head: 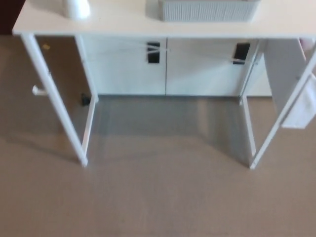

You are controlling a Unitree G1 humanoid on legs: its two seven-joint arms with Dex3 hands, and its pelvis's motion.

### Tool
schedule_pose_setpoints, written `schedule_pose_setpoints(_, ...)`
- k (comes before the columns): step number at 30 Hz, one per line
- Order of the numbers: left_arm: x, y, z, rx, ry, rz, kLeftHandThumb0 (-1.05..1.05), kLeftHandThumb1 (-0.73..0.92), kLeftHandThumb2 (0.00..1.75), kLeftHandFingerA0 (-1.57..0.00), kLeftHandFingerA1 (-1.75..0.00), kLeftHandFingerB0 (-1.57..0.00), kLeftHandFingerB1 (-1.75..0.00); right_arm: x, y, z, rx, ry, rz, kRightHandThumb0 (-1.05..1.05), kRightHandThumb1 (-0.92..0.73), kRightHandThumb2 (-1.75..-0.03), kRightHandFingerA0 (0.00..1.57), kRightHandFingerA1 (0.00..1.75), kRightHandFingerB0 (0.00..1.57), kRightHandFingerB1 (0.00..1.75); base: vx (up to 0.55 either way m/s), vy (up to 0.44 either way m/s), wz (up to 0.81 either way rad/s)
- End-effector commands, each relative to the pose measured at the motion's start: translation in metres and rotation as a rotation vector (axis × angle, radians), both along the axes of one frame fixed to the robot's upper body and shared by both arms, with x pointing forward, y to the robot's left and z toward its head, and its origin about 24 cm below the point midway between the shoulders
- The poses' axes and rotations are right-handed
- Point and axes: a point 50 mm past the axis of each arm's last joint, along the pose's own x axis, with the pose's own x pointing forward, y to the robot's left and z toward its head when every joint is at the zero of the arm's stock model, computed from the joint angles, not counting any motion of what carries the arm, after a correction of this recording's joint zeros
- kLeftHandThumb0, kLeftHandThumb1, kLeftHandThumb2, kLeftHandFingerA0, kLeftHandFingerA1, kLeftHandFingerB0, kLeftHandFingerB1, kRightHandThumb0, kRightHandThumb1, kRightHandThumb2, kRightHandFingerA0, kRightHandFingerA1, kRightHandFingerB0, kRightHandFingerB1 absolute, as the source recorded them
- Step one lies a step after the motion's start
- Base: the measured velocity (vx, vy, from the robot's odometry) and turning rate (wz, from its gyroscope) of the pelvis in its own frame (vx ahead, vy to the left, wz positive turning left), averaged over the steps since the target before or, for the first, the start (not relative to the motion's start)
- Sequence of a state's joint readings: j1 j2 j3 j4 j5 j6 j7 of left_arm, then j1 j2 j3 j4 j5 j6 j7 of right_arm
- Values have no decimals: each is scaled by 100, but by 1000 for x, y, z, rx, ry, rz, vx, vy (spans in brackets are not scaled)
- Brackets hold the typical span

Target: The robot walk up to a desk on which a bottle is kept on the left hand side and a container is kept on the right hand side. The robot uses its left hand to pick up the bottle and places it in the container.

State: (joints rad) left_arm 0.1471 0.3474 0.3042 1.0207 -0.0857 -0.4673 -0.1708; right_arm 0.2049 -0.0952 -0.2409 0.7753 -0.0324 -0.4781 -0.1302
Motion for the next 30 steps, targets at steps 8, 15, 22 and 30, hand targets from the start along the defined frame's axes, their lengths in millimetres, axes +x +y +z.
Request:
schedule_pose_setpoints(8,8,5,7,21,-32,-20,-25,55,55,-63,-52,-45,-44,3,-5,5,3,-41,-17,-25,-44,-133,42,92,6,66,465,160,-12)
schedule_pose_setpoints(15,7,4,8,26,-39,-22,-23,55,56,-63,-53,-47,-46,2,-6,5,-15,-39,-10,-25,-44,-132,45,94,8,68,377,43,20)
schedule_pose_setpoints(22,7,5,9,30,-39,-25,-21,56,55,-64,-54,-47,-46,0,-8,3,-20,-29,-17,-24,-44,-131,47,94,10,68,421,-76,26)
schedule_pose_setpoints(30,12,7,12,33,-49,-19,-20,56,56,-61,-54,-46,-45,3,-7,4,2,-50,-31,-24,-47,-131,44,93,8,67,280,50,-19)
